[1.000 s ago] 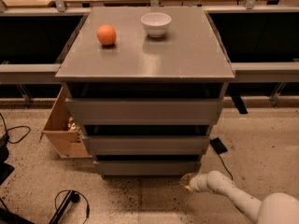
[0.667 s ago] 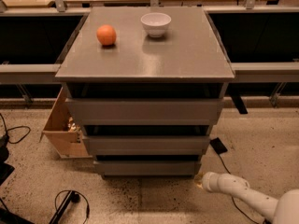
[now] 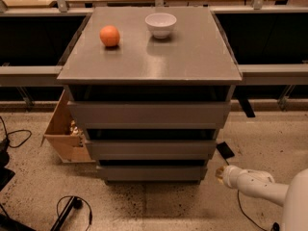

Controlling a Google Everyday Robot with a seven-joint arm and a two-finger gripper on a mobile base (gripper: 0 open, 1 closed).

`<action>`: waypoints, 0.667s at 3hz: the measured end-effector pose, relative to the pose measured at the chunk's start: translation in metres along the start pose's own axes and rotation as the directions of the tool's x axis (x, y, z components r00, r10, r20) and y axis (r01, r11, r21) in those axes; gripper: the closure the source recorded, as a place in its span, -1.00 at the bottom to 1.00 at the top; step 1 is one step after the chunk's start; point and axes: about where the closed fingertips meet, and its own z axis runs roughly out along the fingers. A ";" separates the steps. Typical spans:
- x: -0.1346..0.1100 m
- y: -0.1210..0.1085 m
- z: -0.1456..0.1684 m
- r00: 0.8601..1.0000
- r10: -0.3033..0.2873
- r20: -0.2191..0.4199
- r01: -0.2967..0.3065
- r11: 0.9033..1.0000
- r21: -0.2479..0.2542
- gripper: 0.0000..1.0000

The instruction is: Close bottom drawer

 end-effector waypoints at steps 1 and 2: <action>-0.001 0.002 0.000 1.000 -0.012 -0.006 0.012 1.000 -0.013 1.00; 0.009 0.018 -0.031 0.996 -0.058 -0.064 0.053 0.995 -0.083 1.00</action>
Offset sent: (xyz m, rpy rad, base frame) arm -0.0842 -0.0067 0.0261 -0.1678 0.1688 0.0653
